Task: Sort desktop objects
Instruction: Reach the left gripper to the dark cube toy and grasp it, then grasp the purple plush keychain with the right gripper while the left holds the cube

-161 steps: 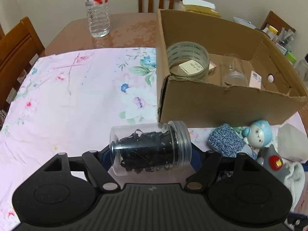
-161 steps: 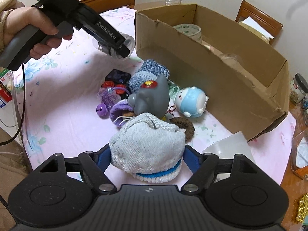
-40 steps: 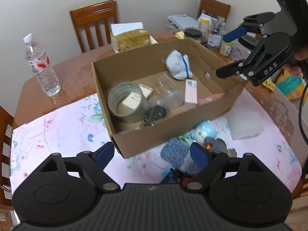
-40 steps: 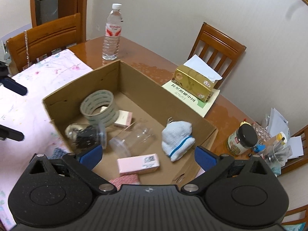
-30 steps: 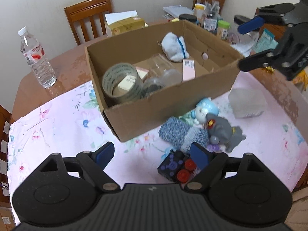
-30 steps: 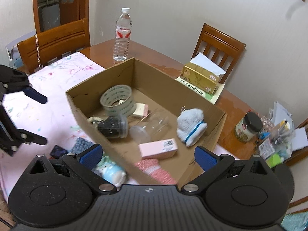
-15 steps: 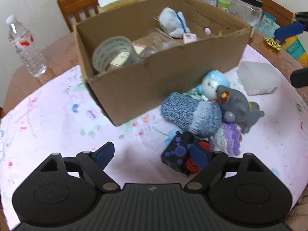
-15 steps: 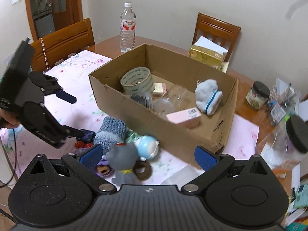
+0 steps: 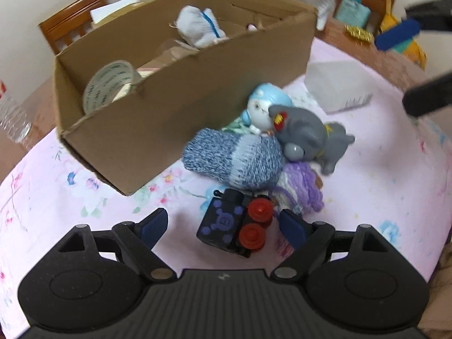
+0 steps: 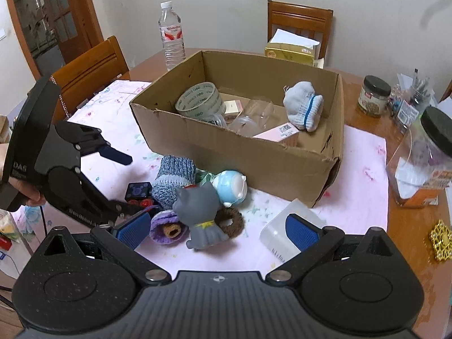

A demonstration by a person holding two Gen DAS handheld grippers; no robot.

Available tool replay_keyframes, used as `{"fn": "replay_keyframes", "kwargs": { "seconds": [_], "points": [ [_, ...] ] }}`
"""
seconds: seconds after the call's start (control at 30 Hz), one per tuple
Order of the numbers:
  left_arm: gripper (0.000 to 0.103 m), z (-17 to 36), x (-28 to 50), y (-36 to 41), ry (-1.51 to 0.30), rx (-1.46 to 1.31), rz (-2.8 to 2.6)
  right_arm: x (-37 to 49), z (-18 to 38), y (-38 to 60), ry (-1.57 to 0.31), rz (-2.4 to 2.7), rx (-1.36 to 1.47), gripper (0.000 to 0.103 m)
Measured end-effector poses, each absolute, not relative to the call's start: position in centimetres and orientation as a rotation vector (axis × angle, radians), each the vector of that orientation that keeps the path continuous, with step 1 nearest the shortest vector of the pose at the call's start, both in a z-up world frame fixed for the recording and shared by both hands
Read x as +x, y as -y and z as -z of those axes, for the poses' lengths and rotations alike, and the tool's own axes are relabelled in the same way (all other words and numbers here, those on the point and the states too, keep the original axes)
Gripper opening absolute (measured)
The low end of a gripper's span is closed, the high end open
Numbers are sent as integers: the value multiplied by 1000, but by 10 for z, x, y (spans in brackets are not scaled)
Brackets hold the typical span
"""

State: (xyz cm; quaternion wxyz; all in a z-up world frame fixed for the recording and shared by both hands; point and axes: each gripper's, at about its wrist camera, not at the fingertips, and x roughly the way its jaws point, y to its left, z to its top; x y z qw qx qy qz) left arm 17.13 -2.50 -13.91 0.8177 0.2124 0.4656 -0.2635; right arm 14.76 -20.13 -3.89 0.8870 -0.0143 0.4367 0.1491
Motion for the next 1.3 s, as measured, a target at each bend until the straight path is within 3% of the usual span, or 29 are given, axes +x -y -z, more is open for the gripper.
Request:
{"fn": "replay_keyframes", "kwargs": {
  "seconds": [0.1,0.13,0.23,0.4,1.1,1.3],
  "points": [
    [85,143,171,27,-991,458,569,147,40,202,-911,-297,-26,103],
    [82,144,171,27,-991,457,571,147,40,203,-910,-295,-21,103],
    [60,147,173,25,-1008,443,595,146,41,204,-914,-287,-13,103],
    [52,144,168,19,-1000,410,601,144,44,204,-928,-288,-14,103],
    [45,141,114,-28,-1038,308,528,154,75,124,-992,-469,-199,103],
    [56,141,116,-32,-1016,290,494,153,76,105,-991,-506,-219,103]
  ]
}}
